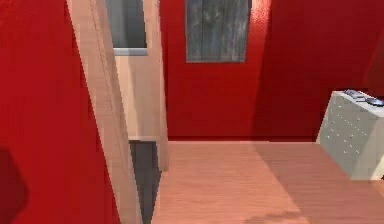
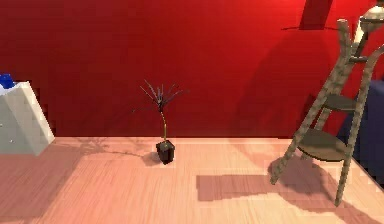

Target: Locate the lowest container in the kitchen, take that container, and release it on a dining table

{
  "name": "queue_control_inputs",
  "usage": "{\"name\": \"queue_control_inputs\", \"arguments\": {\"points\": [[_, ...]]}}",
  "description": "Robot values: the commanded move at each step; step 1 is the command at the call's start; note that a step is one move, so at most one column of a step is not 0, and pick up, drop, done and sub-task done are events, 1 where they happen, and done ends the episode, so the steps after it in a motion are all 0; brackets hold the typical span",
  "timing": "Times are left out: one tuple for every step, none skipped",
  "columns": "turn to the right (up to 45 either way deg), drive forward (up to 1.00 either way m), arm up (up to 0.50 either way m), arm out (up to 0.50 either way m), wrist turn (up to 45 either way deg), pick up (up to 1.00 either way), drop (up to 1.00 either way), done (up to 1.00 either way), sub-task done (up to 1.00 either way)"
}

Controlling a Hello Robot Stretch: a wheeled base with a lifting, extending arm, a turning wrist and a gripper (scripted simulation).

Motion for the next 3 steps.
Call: {"name": "queue_control_inputs", "arguments": {"points": [[3.0,0.00,0.00,0.00,0.0,0.00,0.00,0.00,0.00],[0.0,0.80,0.00,0.00,0.0,0.00,0.00,0.00,0.00],[-21.0,0.00,0.00,0.00,0.0,0.00,0.00,0.00,0.00]]}}
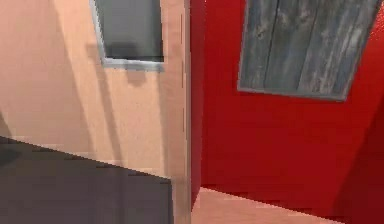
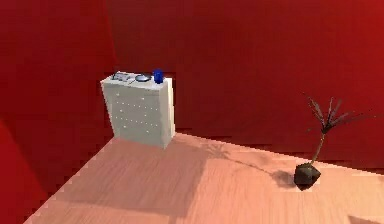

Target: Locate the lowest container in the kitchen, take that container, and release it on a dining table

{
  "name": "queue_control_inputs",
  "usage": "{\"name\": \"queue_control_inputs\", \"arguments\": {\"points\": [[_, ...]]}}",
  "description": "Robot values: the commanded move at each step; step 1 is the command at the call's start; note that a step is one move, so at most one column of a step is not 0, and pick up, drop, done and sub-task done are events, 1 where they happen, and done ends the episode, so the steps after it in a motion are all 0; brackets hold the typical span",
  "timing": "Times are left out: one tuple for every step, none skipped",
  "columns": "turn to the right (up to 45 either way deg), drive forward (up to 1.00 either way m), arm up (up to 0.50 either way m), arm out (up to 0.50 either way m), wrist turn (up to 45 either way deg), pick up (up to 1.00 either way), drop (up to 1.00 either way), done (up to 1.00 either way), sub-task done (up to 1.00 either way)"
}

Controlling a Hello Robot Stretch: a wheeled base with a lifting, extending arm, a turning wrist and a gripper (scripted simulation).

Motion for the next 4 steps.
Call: {"name": "queue_control_inputs", "arguments": {"points": [[0.0,0.45,0.00,0.00,0.0,0.00,0.00,0.00,0.00],[-45.0,0.00,0.00,0.00,0.0,0.00,0.00,0.00,0.00],[-24.0,0.00,0.00,0.00,0.0,0.00,0.00,0.00,0.00],[0.0,0.75,0.00,0.00,0.0,0.00,0.00,0.00,0.00]]}}
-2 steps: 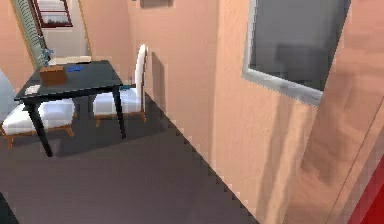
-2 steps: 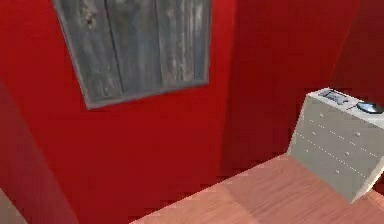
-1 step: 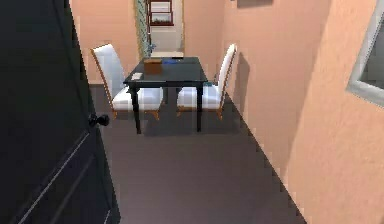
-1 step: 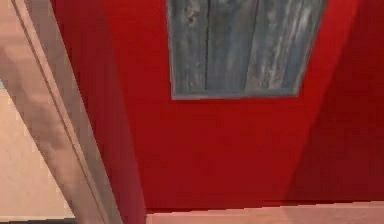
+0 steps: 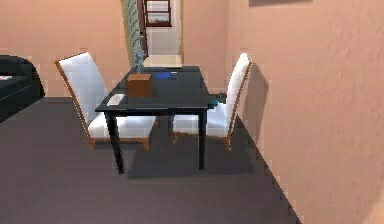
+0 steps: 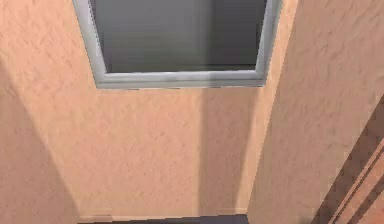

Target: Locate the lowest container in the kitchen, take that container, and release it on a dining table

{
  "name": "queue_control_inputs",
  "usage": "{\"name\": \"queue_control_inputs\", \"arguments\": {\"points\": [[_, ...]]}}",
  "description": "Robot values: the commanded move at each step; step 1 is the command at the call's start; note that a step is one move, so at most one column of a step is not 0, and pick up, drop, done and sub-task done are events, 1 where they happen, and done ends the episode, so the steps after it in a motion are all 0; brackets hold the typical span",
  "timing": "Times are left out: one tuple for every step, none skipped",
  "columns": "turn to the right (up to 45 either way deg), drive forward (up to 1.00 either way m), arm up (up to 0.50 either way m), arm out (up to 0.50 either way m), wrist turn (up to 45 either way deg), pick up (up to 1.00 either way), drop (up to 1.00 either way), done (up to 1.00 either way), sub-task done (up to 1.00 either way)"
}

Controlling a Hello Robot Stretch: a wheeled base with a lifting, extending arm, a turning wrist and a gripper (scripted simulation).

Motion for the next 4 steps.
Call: {"name": "queue_control_inputs", "arguments": {"points": [[9.0,0.00,0.00,0.00,0.0,0.00,0.00,0.00,0.00],[0.0,0.50,0.00,0.00,0.0,0.00,0.00,0.00,0.00],[-45.0,0.00,0.00,0.00,0.0,0.00,0.00,0.00,0.00],[-15.0,0.00,0.00,0.00,0.0,0.00,0.00,0.00,0.00]]}}
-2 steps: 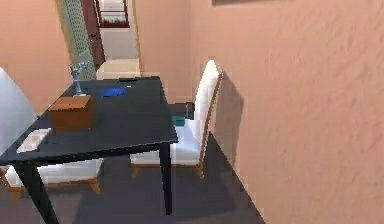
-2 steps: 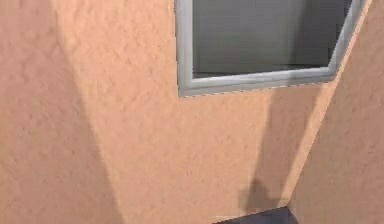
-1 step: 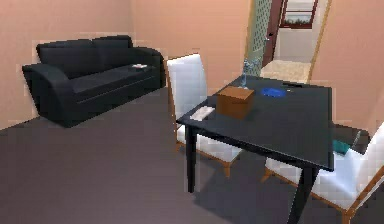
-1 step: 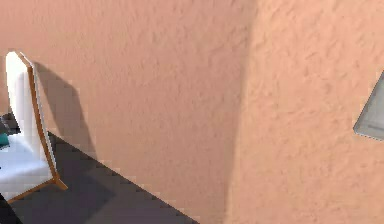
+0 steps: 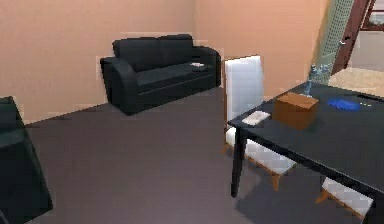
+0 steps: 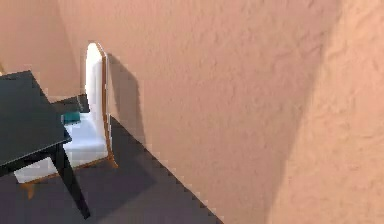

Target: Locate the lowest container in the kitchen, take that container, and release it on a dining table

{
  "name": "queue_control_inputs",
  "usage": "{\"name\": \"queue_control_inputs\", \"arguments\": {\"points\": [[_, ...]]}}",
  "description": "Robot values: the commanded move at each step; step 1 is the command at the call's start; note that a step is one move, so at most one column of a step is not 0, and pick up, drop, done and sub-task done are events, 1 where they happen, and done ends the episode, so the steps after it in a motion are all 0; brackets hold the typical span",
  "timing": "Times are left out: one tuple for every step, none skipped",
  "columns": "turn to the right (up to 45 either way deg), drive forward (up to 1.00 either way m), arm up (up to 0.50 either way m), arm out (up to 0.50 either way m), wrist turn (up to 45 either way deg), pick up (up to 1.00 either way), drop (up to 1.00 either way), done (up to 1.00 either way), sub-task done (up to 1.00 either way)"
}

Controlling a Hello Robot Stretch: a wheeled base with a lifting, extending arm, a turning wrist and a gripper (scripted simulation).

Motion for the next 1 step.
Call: {"name": "queue_control_inputs", "arguments": {"points": [[0.0,0.50,0.00,0.00,0.0,0.00,0.00,0.00,0.00]]}}
